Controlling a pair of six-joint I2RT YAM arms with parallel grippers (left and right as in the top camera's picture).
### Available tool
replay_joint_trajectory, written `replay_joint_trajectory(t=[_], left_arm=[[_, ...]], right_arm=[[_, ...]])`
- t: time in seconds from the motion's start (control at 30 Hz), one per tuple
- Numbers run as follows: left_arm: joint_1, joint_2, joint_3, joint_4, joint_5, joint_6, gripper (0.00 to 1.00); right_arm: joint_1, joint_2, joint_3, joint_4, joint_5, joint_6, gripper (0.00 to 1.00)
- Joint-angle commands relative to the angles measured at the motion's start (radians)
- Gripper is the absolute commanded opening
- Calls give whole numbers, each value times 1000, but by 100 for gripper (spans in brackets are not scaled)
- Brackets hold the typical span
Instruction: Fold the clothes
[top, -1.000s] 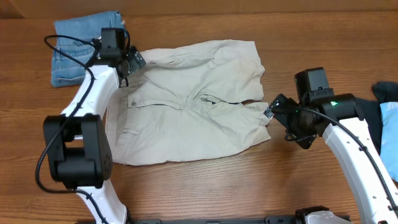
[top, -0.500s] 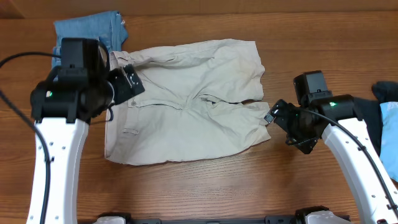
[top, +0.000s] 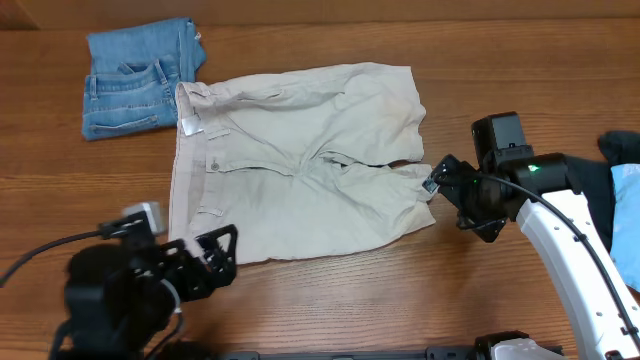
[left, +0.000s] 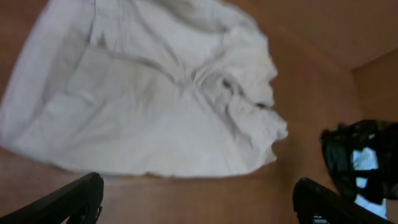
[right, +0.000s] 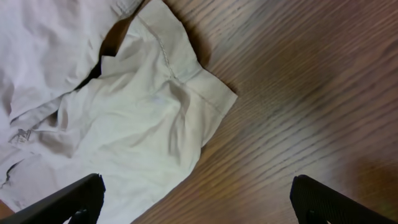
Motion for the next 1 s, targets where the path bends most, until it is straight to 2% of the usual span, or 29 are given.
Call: replay_joint_trajectory(t=[0.0, 0.1, 0.2, 0.3, 0.4, 0.57, 0.73, 0.97], left_arm=[[-3, -5, -192, 71, 64, -100, 100], [-3, 7, -325, 158, 63, -111, 100], [-3, 34, -411, 216, 64, -158, 100], [-3, 89, -444, 214, 24, -274, 100], [-3, 168, -457, 216, -45, -377, 100], [-3, 379, -457, 277, -43, -399, 100], [-3, 492, -457, 286, -44, -404, 100], [-3, 584, -457, 324, -47, -480, 100]], right_arm=[[0, -5, -3, -16, -14, -4, 100], [-1, -5, -43, -2, -14, 5, 100], [-1, -4, -163, 112, -60, 77, 100], [-1, -4, -236, 202, -148, 80, 100], [0, -3, -238, 197, -153, 90, 100], [0, -2, -238, 201, -150, 132, 100], [0, 0, -298, 240, -130, 167, 100], [0, 2, -336, 286, -149, 221, 100]])
